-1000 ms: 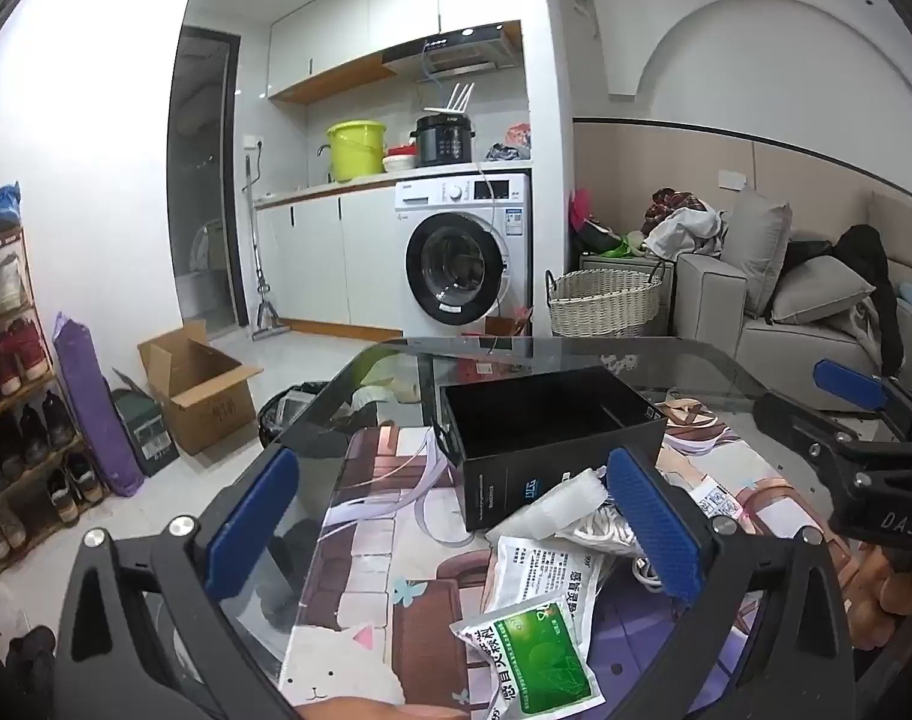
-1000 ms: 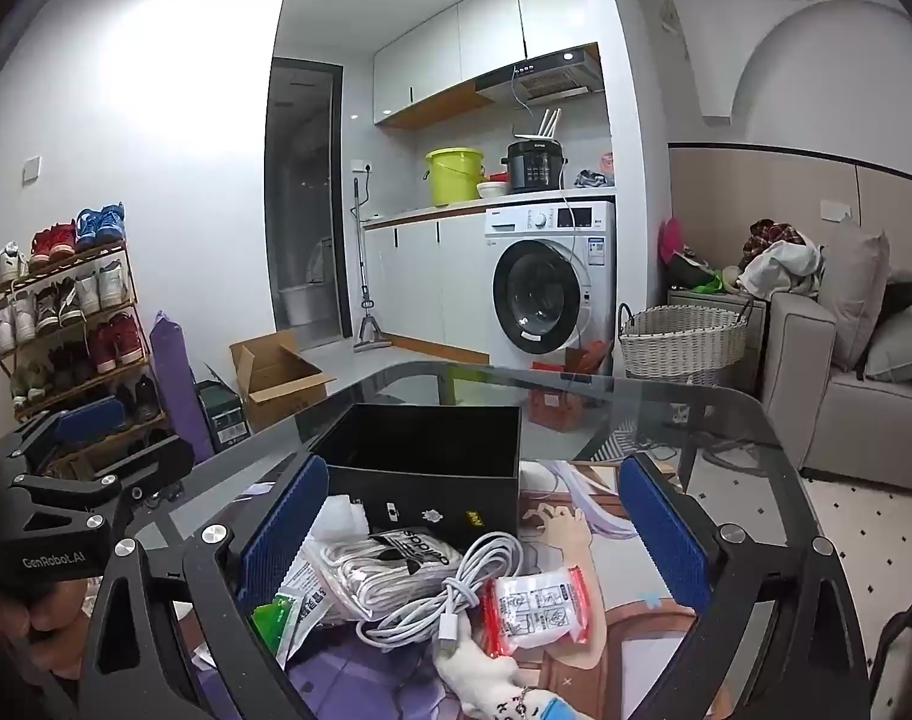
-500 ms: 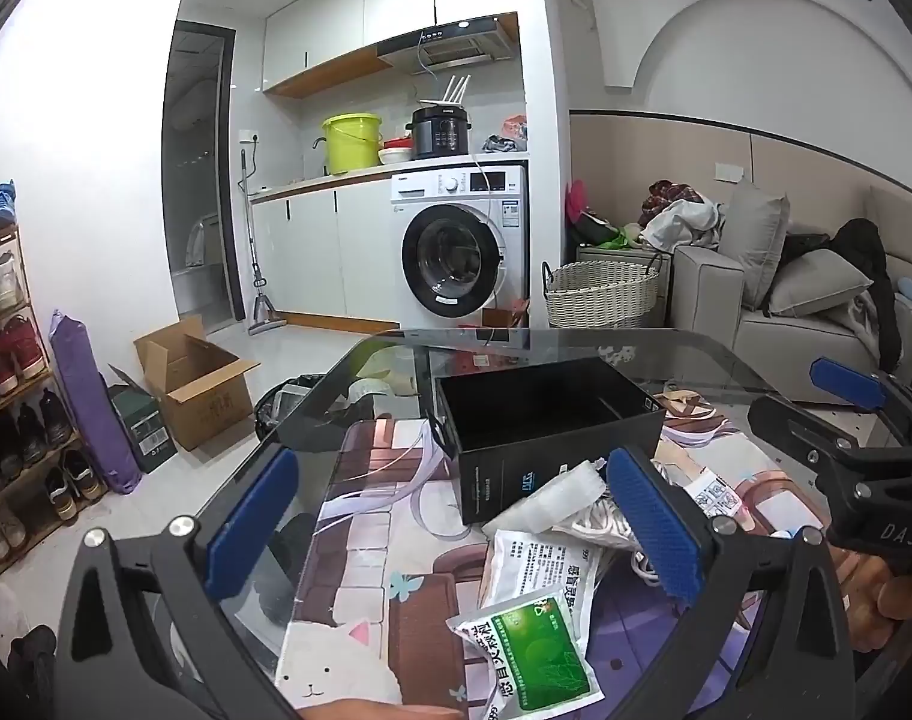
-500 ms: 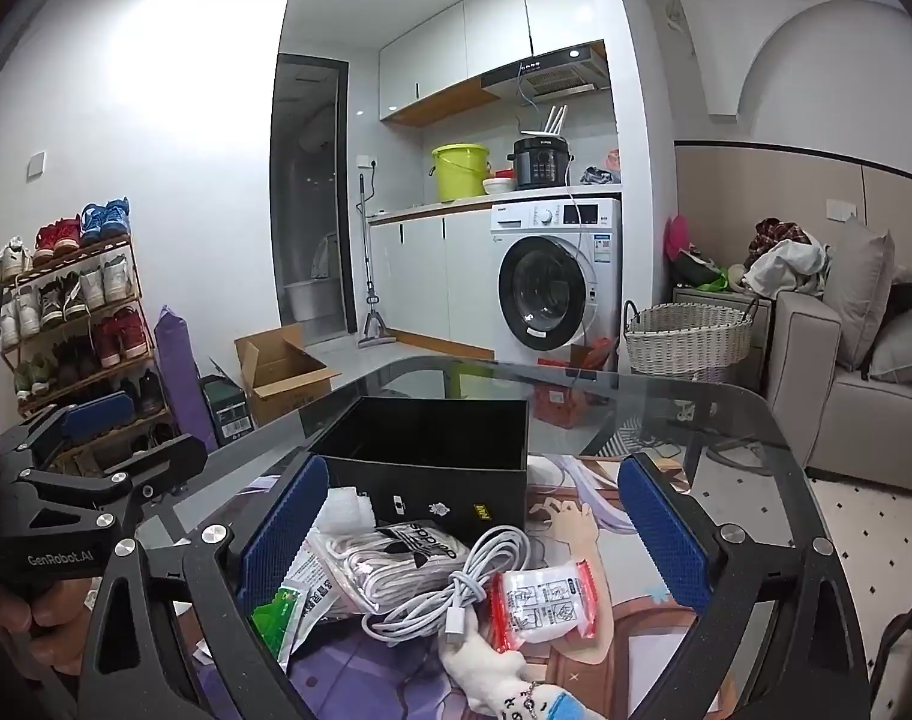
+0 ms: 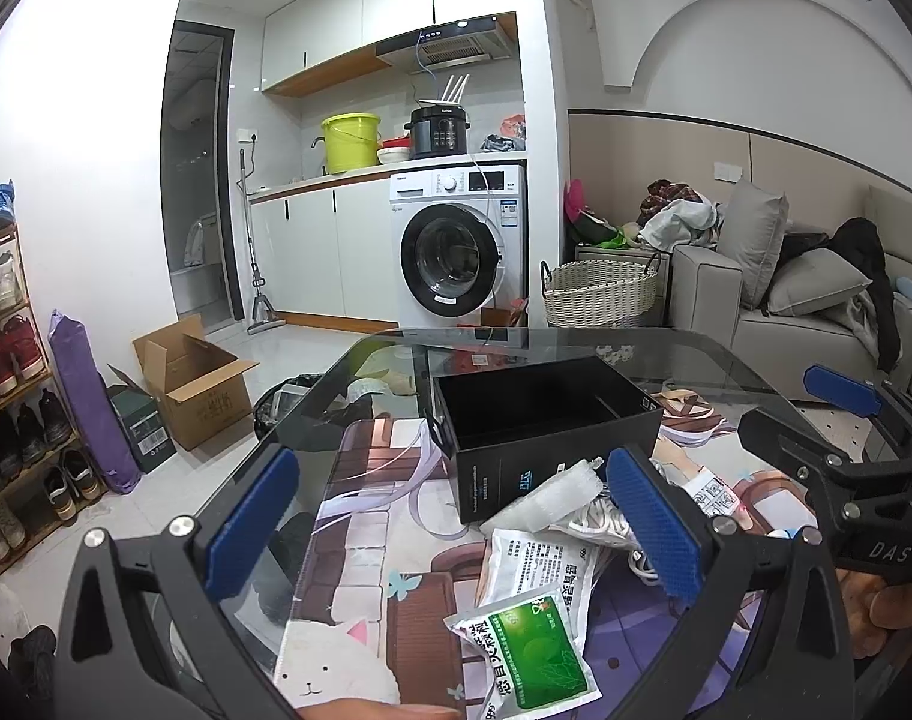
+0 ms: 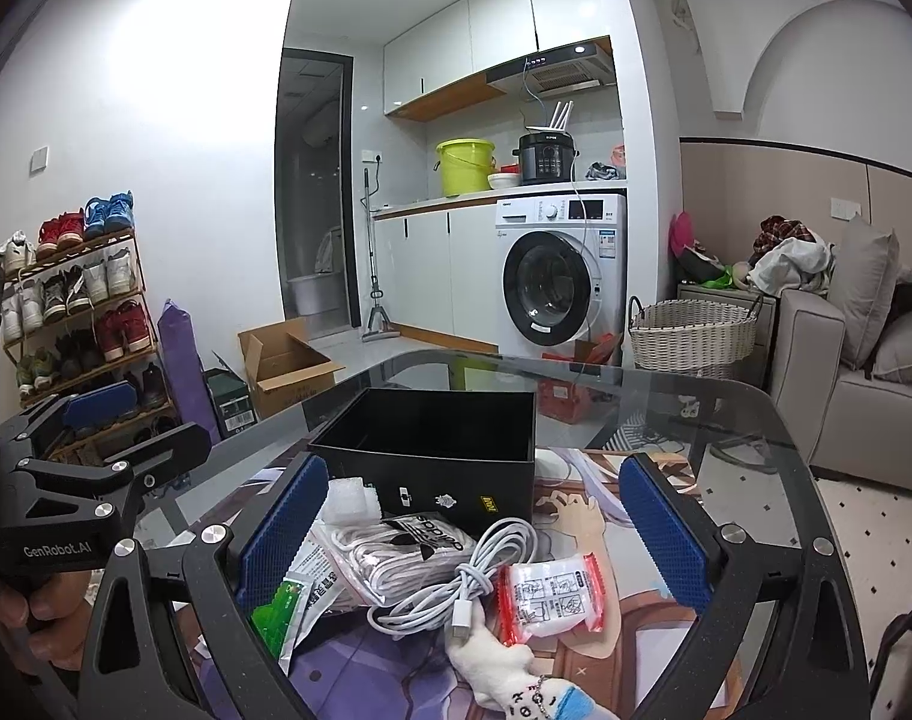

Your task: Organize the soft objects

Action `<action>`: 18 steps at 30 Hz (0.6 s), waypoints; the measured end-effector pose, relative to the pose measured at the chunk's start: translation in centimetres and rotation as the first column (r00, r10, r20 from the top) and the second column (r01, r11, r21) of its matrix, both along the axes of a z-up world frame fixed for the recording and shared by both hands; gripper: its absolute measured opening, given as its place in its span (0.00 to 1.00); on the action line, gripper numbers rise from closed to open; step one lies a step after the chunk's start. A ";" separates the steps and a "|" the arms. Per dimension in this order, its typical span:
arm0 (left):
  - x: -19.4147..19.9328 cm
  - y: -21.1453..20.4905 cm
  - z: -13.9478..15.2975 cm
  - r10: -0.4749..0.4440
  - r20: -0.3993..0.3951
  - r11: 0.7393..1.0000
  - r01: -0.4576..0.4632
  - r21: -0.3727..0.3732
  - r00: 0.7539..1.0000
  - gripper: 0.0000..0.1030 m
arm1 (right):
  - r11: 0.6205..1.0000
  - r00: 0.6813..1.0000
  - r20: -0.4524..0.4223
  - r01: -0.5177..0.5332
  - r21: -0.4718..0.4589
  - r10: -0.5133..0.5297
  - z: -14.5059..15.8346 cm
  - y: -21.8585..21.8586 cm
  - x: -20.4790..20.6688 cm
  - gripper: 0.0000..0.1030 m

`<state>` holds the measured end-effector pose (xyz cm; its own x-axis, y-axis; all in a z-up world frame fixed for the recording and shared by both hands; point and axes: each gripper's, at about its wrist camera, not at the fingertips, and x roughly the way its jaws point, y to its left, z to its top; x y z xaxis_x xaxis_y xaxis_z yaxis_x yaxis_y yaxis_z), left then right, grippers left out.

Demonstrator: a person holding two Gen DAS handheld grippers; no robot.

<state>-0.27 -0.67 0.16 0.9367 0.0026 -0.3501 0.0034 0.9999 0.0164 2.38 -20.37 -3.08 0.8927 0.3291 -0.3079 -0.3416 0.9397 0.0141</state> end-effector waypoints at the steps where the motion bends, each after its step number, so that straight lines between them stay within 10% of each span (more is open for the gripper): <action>1: 0.0 0.0 0.0 0.000 0.000 1.000 0.000 0.000 1.000 1.00 | 1.000 1.000 0.000 0.000 -0.002 0.000 0.0 0.1 0.0 0.97; 18: -0.1 0.1 0.1 0.005 0.003 1.000 -0.005 0.000 1.000 1.00 | 1.000 1.000 0.000 -0.001 -0.002 0.001 -0.2 0.2 0.0 0.97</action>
